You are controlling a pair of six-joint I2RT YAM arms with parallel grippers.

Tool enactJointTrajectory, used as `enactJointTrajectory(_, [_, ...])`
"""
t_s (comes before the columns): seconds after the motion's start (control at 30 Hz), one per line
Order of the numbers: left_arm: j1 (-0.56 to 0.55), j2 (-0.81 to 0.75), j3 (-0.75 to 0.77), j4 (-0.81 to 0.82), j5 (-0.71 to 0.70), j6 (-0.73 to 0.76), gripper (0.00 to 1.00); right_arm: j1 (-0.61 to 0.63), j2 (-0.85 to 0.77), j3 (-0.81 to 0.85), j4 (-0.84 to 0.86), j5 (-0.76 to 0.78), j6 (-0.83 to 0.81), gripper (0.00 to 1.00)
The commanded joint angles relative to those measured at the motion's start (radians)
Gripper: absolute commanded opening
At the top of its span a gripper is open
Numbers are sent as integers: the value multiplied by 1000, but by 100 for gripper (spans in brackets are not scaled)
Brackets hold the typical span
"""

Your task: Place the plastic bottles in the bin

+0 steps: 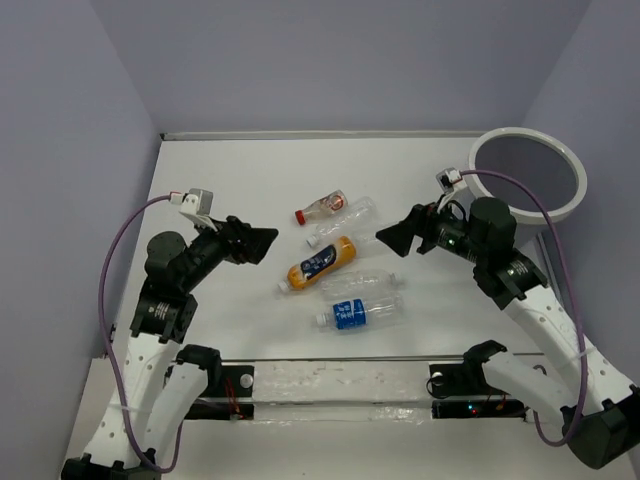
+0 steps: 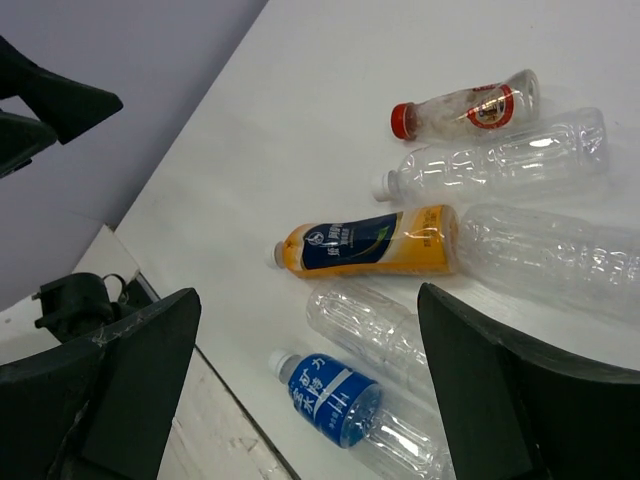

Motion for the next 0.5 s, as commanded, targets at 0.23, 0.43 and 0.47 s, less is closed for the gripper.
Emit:
enactJointTrajectory(0.23, [-41,233,74,-33,60,82,99,3,-116,-209,89,17,7,92])
enactJointTrajectory(0.43, [-284,396,182,-214,-342,152,99,3,-113,-292,172,-57,60,91])
enactJointTrajectory(0.47, [-303,427,195,-228,-397,155,99,3,-119,-298,174,-57,58,91])
